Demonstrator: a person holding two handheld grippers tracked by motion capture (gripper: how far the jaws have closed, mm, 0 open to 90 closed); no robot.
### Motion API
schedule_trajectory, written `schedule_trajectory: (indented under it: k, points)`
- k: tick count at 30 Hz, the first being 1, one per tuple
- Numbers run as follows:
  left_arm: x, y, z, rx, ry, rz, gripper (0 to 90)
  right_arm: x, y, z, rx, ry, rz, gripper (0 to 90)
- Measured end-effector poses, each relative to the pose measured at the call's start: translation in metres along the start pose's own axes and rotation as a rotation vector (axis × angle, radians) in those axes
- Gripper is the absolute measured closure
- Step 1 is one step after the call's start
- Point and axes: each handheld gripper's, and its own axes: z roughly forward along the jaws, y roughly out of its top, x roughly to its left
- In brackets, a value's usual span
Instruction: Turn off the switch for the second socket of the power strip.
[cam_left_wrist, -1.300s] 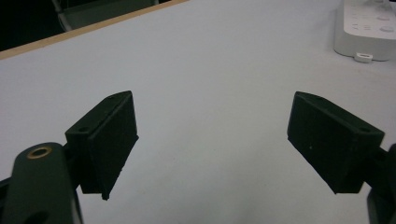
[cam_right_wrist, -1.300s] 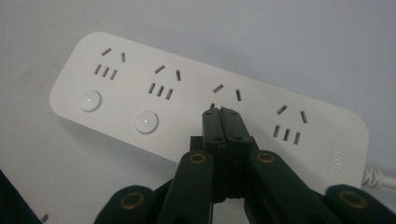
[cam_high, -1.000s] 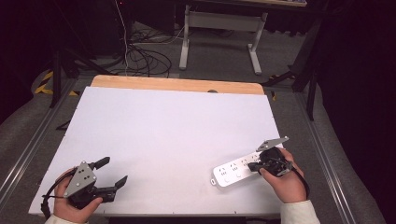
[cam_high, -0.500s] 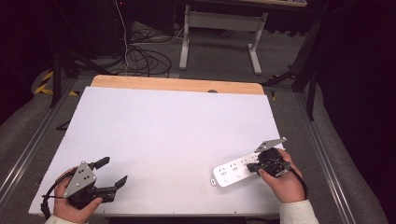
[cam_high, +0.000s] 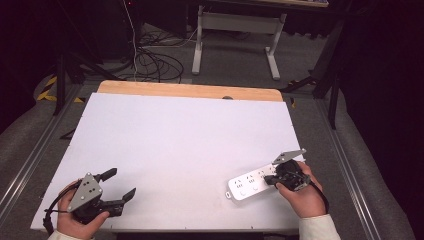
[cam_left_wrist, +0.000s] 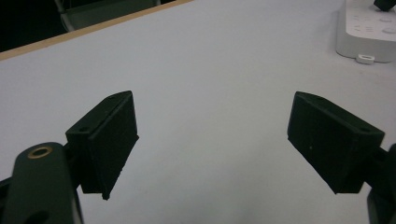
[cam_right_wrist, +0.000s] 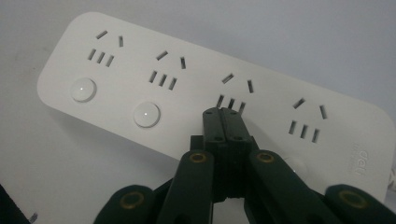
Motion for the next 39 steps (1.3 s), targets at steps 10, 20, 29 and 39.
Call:
schedule_trajectory:
  k: [10, 20, 29, 39]
  points:
    - [0.0000, 0.0000, 0.0002, 0.002, -0.001, 0.002, 16.8, 0.0012, 0.0000, 0.0003, 0.004, -0.009, -0.003, 90.0]
    - [-0.0004, -0.0001, 0.0005, 0.002, 0.000, 0.003, 16.8, 0.0008, 0.0001, 0.0006, 0.007, -0.004, 0.012, 90.0]
    - [-0.0003, -0.0001, 0.0003, 0.002, -0.001, 0.002, 16.8, 0.0015, 0.0000, 0.0011, 0.008, -0.009, 0.022, 90.0]
    - [0.0000, -0.0002, 0.0002, 0.003, 0.000, -0.001, 16.8, 0.0023, -0.0003, 0.0008, 0.000, -0.015, 0.016, 90.0]
